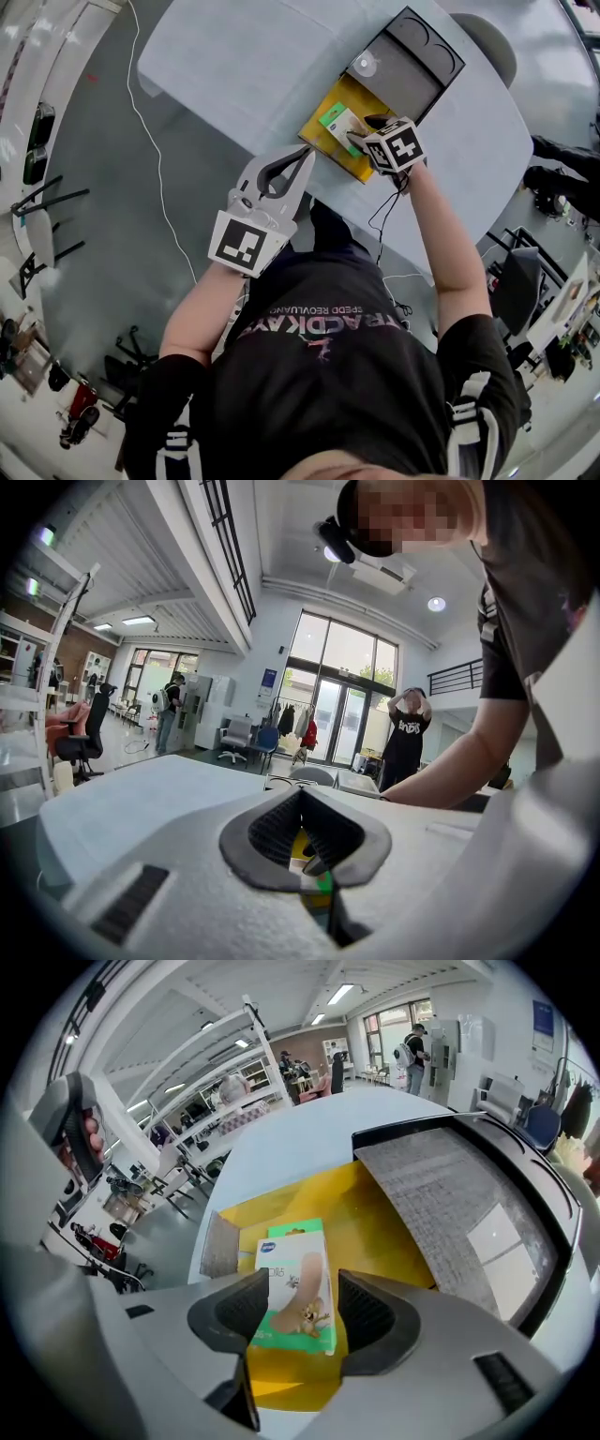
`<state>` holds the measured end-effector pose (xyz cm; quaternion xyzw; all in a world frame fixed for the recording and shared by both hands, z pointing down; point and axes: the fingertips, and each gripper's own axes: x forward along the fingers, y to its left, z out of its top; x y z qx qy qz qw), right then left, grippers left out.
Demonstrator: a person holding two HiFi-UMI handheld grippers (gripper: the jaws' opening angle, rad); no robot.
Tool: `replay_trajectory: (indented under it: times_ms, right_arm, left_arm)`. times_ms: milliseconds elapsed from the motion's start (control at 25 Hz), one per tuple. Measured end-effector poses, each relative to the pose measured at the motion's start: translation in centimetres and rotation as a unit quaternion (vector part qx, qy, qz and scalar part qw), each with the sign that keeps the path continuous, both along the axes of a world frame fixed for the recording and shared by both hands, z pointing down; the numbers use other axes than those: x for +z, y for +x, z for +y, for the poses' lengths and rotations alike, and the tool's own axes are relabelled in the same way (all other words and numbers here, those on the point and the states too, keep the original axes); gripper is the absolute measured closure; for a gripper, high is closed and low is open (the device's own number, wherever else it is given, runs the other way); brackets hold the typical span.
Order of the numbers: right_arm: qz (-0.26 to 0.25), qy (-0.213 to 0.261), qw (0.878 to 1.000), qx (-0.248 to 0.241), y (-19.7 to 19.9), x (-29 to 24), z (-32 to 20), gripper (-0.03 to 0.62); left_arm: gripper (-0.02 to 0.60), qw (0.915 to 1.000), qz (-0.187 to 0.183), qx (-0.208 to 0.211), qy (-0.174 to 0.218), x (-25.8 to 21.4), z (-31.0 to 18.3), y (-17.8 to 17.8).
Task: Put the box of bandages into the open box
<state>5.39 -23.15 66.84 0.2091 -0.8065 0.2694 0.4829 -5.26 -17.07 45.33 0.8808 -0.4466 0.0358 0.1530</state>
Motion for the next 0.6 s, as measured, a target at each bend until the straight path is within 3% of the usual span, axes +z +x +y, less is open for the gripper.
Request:
replay_trajectory:
  times_ms: [360, 600]
  right_arm:
    - [-0.024, 0.027, 0.999, 0.028, -0.6, -3.1, 0.6, 0.378]
    - [-0.076, 0.086, 0.991, 0.067, -1.7, -8.6, 0.6, 0.392]
  left_arm:
    - [0.566, 0.9998, -0.002, 0.004, 0.017, -1.9, 1.9, -0.9]
    - [0.566, 0.9994, 0.002, 0.007, 0.034, -4.1, 3.2, -1.7]
